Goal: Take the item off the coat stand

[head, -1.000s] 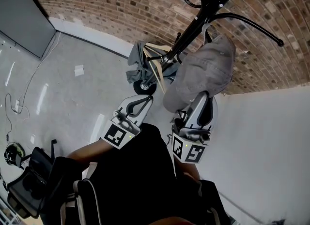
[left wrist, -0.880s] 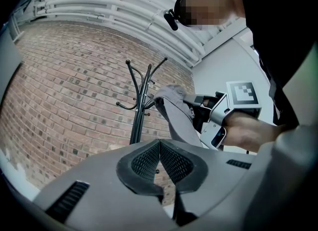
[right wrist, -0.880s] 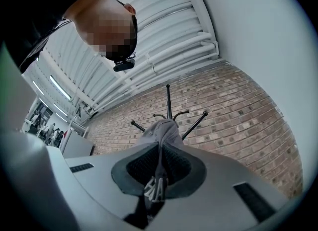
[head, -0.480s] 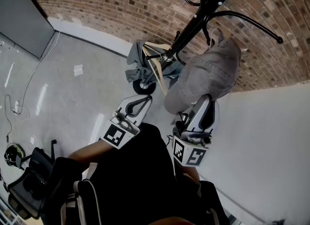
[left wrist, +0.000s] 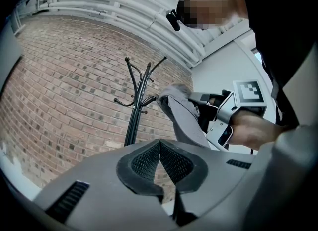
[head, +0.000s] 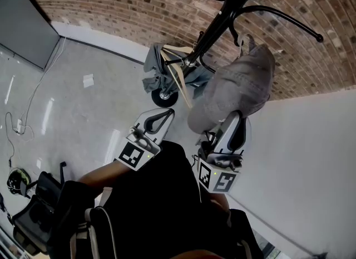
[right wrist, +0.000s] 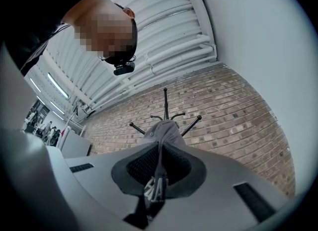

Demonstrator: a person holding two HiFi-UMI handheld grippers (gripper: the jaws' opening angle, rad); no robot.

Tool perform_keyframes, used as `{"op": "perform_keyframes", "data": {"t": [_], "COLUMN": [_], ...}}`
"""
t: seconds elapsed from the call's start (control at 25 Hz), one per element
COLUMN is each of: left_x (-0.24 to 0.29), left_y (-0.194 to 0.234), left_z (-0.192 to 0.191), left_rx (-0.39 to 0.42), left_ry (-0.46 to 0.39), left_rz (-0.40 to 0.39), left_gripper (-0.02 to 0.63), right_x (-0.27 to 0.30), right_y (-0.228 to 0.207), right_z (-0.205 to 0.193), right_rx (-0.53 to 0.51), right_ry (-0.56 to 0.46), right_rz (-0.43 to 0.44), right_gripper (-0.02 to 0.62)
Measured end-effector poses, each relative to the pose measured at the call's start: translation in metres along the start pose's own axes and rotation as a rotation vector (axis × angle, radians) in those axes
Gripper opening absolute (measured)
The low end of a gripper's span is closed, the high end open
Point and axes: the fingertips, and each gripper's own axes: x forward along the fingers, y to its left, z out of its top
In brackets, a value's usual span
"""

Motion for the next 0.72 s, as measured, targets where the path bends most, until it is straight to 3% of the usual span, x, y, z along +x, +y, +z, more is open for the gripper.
{"op": "perform_keyframes", "data": {"t": [0.72], "left_x": [-0.009], "left_y": [-0.015], "left_z": [-0.003], "left_rx": [-0.039], "left_ry": [0.015], "left_rz": [-0.027], "left_gripper": [0.018], "right_x": [-0.024], "right_y": [0.015], "right_z": [-0.004], "right_rx": [-0.005], "right_ry": [0.059], "right_rz": [0.004], "right_gripper": [0.037]}}
